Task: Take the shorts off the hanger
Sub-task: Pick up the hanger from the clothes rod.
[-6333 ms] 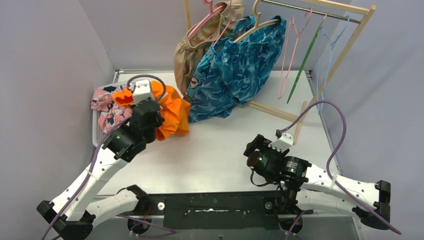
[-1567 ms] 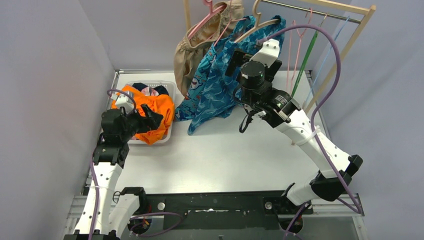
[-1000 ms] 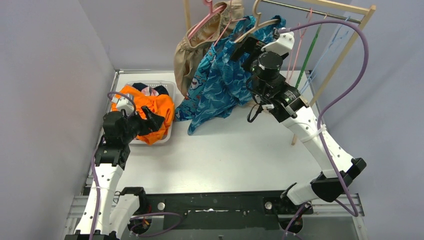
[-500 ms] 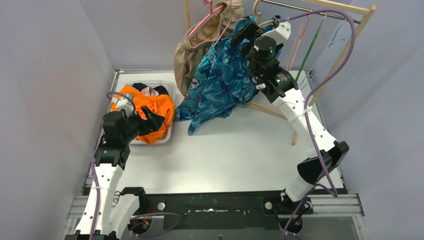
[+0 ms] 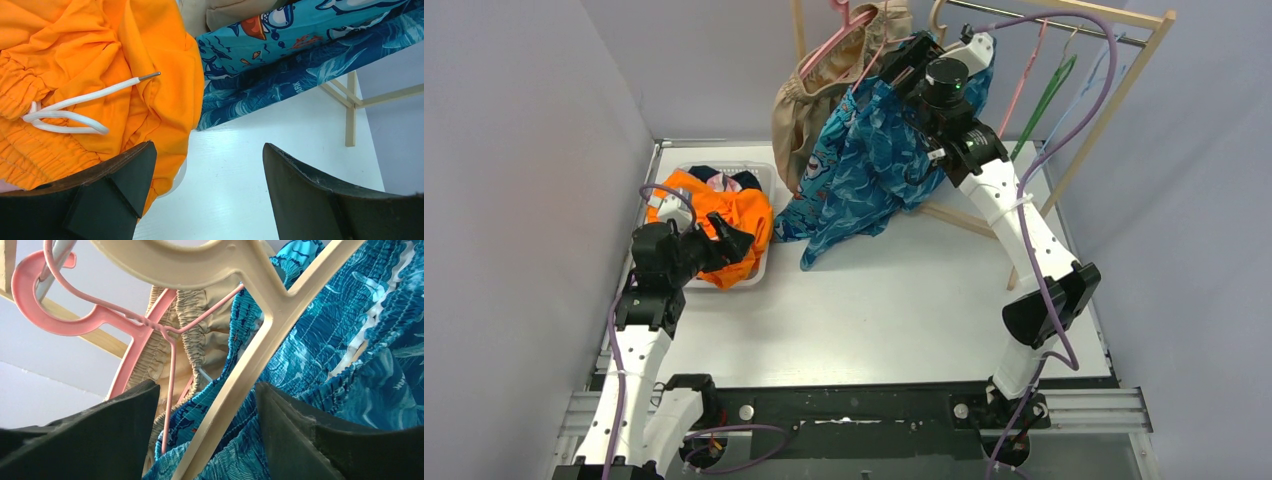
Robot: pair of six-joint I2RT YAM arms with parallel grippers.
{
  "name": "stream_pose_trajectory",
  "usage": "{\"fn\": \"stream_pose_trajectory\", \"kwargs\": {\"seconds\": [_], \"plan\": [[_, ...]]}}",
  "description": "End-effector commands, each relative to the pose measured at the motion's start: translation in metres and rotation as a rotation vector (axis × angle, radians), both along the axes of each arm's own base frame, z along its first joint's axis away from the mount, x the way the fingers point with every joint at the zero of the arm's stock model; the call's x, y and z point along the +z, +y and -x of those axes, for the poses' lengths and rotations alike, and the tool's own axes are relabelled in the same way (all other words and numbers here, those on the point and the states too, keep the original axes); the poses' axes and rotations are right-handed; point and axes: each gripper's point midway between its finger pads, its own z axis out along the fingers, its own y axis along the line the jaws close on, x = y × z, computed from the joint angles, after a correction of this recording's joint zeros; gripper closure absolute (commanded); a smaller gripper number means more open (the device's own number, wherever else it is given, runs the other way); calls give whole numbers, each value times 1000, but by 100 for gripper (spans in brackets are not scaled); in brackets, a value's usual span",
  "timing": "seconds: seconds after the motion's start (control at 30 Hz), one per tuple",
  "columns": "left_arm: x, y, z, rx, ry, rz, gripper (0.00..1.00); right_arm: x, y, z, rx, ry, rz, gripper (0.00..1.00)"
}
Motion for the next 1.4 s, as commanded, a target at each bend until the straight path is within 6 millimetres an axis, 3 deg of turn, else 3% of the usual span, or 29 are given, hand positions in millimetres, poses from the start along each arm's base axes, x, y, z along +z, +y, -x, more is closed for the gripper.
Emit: {"fn": "stream_pose_trajectory", "kwargs": {"seconds": [0.0, 0.17, 0.27, 0.4, 0.57, 0.8, 1.0, 1.37], "plan": [[27, -6, -6, -32, -89, 15, 22, 37, -7, 6, -2, -98, -86, 37], [27, -7, -6, -34, -85, 18, 22, 49, -14, 15, -11, -127, -91, 61], [28, -7, -6, -34, -83, 18, 22, 46, -19, 22, -19, -129, -86, 73], [30, -8, -6, -34, -83, 28, 22, 54, -30, 35, -37, -148, -74, 84], [30, -11, -5, -45, -79, 52, 22, 66, -39, 50, -41, -173, -69, 89], [30, -14, -4, -51, -76, 69, 22, 53, -26, 54, 33, -183, 3, 100], [27, -14, -3, -51, -69, 74, 22, 44, -23, 47, 36, -237, 129, 100], [26, -14, -3, -51, -71, 75, 22, 66, -11, 40, 87, -405, 293, 100]]}}
